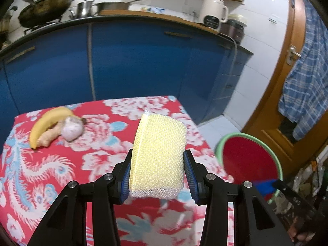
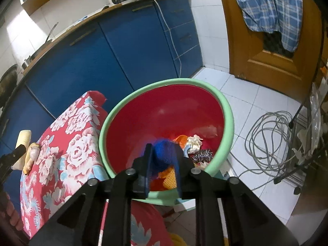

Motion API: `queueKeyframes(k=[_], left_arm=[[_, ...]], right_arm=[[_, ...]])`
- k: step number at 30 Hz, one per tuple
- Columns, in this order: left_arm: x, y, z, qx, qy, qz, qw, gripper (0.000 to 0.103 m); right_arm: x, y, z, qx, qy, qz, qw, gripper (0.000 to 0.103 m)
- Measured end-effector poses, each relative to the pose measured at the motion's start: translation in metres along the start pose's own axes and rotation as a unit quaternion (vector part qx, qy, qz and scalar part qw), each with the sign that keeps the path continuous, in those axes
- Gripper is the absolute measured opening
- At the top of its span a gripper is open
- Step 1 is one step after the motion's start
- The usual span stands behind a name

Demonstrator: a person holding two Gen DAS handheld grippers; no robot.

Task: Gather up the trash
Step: 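Carry the blue cloth over the bucket and open the right tool while the left tool carries the sponge, then carry the yellow sponge over the bucket and open the left tool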

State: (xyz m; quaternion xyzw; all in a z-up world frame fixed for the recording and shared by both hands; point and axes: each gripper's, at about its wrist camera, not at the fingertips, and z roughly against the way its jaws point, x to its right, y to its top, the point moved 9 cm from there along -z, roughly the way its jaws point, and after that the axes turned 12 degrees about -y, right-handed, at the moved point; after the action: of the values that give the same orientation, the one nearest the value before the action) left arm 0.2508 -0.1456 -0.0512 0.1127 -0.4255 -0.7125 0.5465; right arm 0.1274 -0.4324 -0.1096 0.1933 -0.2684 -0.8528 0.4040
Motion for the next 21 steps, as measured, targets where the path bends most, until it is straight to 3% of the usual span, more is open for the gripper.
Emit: queueKeyframes(k=[21], left_arm=[[0.115, -0.033, -0.054, -0.068, -0.095, -0.049, 0.992, 0.047]], right_arm=[[0.035, -0.004, 0.021, 0.008, 0.012, -0.012, 1.0, 0.032]])
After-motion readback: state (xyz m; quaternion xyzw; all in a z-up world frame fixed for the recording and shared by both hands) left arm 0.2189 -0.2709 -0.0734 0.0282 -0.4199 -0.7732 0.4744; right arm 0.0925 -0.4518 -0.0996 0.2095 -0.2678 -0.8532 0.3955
